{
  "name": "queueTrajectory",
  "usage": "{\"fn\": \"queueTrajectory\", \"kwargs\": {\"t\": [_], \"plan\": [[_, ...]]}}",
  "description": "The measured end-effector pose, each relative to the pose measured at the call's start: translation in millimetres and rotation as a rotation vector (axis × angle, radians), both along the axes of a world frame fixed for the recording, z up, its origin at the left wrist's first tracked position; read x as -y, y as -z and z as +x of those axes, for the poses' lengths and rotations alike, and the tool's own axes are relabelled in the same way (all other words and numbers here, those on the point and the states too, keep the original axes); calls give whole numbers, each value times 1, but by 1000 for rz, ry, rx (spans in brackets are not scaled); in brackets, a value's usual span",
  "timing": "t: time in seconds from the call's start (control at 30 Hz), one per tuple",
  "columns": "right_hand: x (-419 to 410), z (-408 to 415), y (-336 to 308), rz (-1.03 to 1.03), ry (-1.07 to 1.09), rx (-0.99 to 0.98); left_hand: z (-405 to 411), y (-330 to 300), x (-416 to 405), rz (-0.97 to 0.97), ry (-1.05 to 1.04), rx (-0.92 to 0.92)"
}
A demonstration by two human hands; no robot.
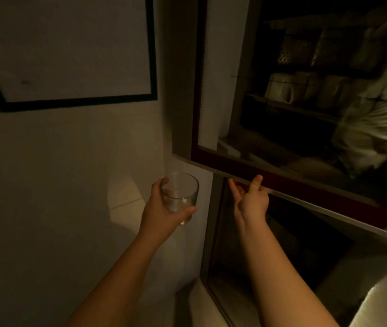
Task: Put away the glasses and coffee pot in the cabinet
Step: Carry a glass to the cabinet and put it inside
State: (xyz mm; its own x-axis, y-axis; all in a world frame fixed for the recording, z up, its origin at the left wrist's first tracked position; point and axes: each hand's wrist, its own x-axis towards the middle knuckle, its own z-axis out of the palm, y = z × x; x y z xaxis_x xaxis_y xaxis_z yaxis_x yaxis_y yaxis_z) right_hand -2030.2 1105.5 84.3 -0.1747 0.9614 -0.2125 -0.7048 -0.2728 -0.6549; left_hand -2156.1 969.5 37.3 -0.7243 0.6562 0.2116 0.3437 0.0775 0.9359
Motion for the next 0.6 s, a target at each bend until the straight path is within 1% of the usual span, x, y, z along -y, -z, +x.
{"fn": "queueTrajectory", "kwargs": {"t": [0.3, 0.4, 0.5, 0.6], "plan": [[73, 53, 1, 30, -236, 47, 98, 22, 140, -36, -303, 22], [94, 77, -2, 8, -315, 57, 133, 18, 171, -61, -394, 38], [111, 100, -4, -16, -374, 87, 161, 17, 191, -84, -442, 55], [127, 121, -3, 1, -422, 109, 191, 16, 209, -74, -472, 131]]}}
